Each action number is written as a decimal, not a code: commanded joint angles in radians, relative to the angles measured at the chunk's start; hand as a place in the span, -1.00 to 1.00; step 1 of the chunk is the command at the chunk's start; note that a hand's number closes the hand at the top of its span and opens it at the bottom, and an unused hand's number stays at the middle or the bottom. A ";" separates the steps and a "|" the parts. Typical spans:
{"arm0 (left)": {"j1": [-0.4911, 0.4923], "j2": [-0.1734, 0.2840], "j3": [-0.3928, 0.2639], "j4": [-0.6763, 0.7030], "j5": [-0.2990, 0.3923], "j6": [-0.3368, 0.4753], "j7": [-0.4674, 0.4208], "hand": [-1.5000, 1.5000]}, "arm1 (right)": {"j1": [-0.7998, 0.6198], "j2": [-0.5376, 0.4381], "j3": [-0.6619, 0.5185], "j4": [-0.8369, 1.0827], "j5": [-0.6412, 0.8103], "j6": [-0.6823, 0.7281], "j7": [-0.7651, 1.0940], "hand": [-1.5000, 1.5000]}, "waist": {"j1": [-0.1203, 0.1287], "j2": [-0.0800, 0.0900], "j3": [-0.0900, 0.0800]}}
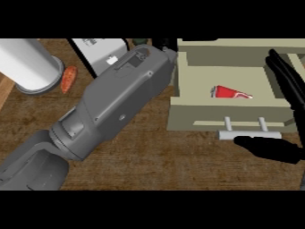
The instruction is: Pick up the can, place it into the drawer and close the drawer
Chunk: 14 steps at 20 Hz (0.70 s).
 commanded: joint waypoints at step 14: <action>0.101 0.154 -0.007 -0.196 -0.097 0.059 0.141 -1.00 | -0.309 -0.010 0.152 0.754 0.423 -0.352 -0.100 -1.00 | 0.010 -0.004 0.001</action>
